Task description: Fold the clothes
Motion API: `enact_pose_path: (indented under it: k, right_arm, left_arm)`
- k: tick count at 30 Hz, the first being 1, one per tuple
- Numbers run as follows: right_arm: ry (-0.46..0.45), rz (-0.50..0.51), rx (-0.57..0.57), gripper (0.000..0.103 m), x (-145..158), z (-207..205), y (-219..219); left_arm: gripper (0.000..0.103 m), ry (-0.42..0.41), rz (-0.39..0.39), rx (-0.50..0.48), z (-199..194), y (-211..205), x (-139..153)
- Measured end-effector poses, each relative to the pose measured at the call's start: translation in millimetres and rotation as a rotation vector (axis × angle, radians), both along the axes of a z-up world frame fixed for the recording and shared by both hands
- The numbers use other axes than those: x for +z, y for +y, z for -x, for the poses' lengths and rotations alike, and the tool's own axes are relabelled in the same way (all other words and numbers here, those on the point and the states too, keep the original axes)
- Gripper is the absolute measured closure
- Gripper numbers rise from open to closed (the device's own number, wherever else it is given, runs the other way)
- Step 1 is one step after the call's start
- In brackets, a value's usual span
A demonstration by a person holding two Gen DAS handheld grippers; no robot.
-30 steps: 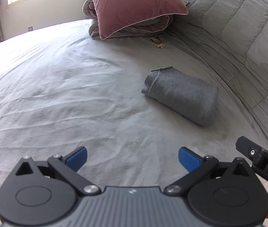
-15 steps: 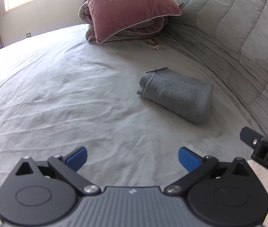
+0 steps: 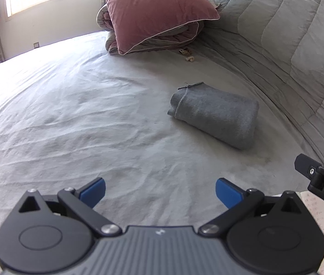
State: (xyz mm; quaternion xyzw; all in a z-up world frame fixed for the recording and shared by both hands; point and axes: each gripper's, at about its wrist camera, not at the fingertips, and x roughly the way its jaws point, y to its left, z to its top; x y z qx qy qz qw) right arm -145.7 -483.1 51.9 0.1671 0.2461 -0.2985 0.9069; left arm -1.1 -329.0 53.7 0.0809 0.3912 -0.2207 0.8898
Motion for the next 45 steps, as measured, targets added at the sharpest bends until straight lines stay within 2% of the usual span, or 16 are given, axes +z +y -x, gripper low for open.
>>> enact_pose_path:
  k: [16,32,37,45]
  right_arm:
    - [0.009,-0.017,0.038,0.000,3.2,-2.8,8.9]
    - [0.028,0.014,0.064,0.000,5.8,-15.2,25.7]
    - [0.045,0.005,0.099,0.000,9.9,-21.6,38.3]
    - [0.050,0.045,0.167,0.000,26.9,-24.1,75.4]
  left_arm:
    - [0.001,0.006,-0.040,0.000,-0.1,10.9,4.9]
    - [0.001,0.019,-0.040,-0.005,-0.8,26.2,5.7]
    - [0.001,0.024,-0.045,-0.013,0.0,45.6,11.4]
    - [0.001,0.004,-0.039,0.015,-1.4,91.5,25.8]
